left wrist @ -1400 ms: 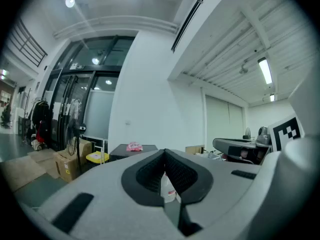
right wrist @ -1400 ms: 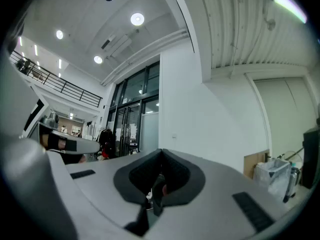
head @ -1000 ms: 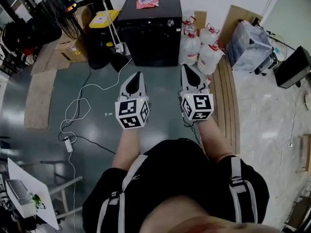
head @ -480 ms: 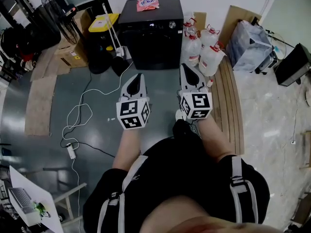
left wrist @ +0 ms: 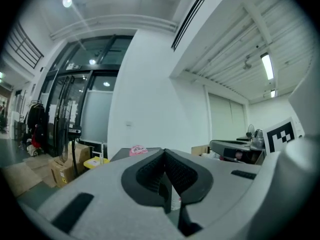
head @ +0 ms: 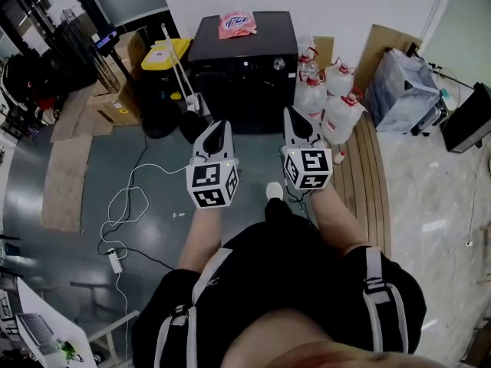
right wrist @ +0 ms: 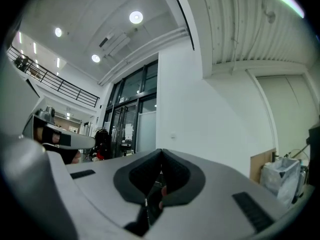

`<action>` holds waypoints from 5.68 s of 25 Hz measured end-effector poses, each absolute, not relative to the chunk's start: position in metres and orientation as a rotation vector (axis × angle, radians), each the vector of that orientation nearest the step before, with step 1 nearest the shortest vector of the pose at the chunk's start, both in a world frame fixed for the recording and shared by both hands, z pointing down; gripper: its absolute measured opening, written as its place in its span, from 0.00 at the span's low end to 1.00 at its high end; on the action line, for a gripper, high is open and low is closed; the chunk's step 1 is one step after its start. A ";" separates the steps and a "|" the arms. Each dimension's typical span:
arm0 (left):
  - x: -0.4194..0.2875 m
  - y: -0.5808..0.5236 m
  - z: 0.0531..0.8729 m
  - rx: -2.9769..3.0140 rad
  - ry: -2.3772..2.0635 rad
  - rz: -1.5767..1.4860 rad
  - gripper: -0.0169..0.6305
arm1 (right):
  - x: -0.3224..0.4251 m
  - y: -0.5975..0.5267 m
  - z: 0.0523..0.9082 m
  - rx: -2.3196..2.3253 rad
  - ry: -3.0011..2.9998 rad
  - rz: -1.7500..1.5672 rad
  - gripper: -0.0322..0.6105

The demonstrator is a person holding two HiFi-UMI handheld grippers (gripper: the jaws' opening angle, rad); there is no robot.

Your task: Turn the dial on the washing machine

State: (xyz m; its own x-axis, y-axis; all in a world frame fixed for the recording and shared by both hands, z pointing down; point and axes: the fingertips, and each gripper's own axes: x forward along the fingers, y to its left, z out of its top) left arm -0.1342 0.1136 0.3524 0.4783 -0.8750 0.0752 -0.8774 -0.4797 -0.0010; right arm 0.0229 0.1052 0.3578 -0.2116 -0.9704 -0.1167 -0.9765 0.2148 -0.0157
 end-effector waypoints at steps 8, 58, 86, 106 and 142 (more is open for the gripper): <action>-0.081 -0.055 0.346 2.672 -1.571 0.151 0.02 | 0.067 -0.060 0.340 -1.843 2.363 0.092 0.06; -0.120 -0.336 0.438 2.372 -1.684 0.433 0.02 | 0.157 -0.437 0.685 -2.543 2.517 -0.679 0.44; -0.133 -0.331 0.427 2.351 -1.789 0.469 0.02 | 0.171 -0.445 0.708 -2.199 2.236 -1.139 0.44; -0.130 -0.314 0.429 2.356 -1.774 0.476 0.02 | 0.174 -0.440 0.717 -1.654 1.655 -1.503 0.44; -0.131 -0.318 0.436 2.381 -1.721 0.455 0.02 | 0.165 -0.431 0.680 -2.438 2.529 -0.612 0.45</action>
